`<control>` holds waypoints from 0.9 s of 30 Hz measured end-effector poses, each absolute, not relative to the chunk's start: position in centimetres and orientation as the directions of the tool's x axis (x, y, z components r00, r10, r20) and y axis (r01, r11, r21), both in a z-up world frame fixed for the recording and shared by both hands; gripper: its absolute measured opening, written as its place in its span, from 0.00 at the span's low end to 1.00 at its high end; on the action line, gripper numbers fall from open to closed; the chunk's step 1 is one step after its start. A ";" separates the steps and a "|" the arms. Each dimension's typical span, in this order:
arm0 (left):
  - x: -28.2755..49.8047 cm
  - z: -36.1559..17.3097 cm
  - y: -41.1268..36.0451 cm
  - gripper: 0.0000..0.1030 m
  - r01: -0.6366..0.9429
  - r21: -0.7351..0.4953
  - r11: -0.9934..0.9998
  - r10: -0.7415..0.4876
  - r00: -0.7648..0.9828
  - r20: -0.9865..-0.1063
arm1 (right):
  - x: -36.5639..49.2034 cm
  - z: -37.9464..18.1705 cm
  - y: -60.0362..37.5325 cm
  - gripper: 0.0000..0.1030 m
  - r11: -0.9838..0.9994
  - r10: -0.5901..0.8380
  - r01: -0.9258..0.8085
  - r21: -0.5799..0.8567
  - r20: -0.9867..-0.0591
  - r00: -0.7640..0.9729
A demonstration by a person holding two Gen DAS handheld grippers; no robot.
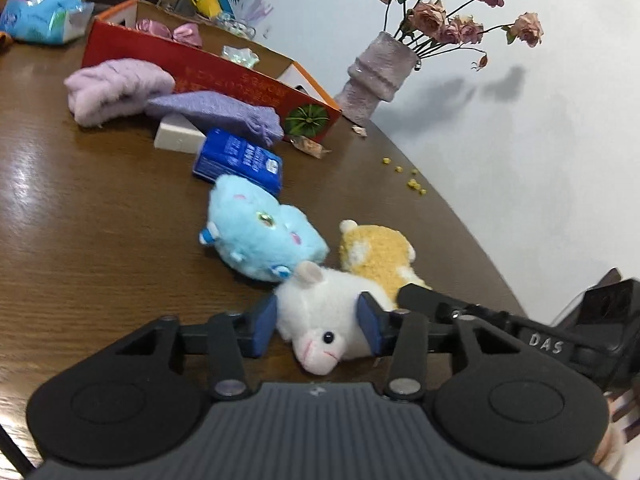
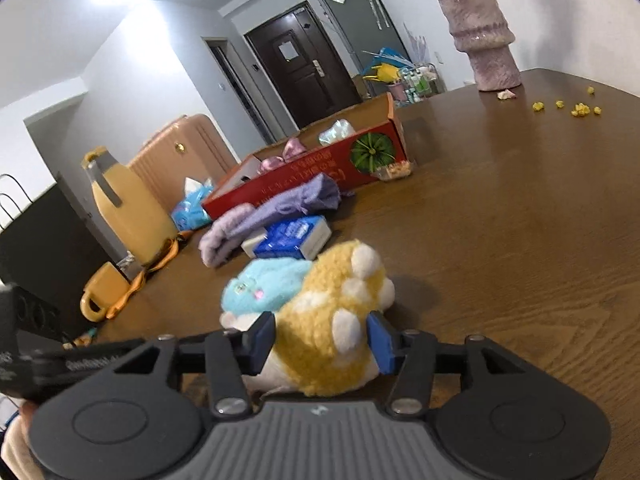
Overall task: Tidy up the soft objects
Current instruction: 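Lift the plush toy with both tools and carry it over the box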
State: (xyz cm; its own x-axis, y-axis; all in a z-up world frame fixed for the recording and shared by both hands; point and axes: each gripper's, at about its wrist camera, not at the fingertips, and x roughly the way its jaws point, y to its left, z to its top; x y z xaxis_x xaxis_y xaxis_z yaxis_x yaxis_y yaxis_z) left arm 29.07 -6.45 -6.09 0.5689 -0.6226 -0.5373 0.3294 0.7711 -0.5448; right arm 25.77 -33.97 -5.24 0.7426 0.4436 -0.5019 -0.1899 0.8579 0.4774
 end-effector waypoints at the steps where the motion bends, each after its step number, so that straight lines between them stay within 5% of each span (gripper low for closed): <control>1: 29.1 -6.1 -6.4 0.41 0.325 -0.554 0.767 -0.628 0.562 -0.538 | 25.7 -5.2 -34.0 0.44 0.857 0.444 -0.190 0.479 -0.500 0.743; 14: 30.0 -2.1 -6.7 0.40 0.373 -0.639 0.672 -0.711 0.565 -0.418 | 25.5 0.7 -35.1 0.39 0.879 0.406 -0.243 0.410 -0.378 0.832; 20: 38.7 3.8 -7.1 0.40 0.418 -0.569 0.708 -0.665 0.665 -0.339 | 36.0 6.2 -34.8 0.38 0.883 0.424 -0.324 0.339 -0.281 0.861; 27: 51.4 4.0 -7.8 0.39 0.362 -0.516 0.777 -0.592 0.698 -0.403 | 51.1 5.7 -33.1 0.38 0.894 0.412 -0.290 0.341 -0.371 0.832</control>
State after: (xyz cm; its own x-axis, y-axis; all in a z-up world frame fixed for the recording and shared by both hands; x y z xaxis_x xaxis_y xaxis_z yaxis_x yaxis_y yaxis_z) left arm 51.42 -7.76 4.00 0.6980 -0.5922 -0.4025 0.3617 0.7767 -0.5156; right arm 51.10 -33.09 5.71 0.8321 0.4119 -0.3714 -0.2903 0.8941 0.3410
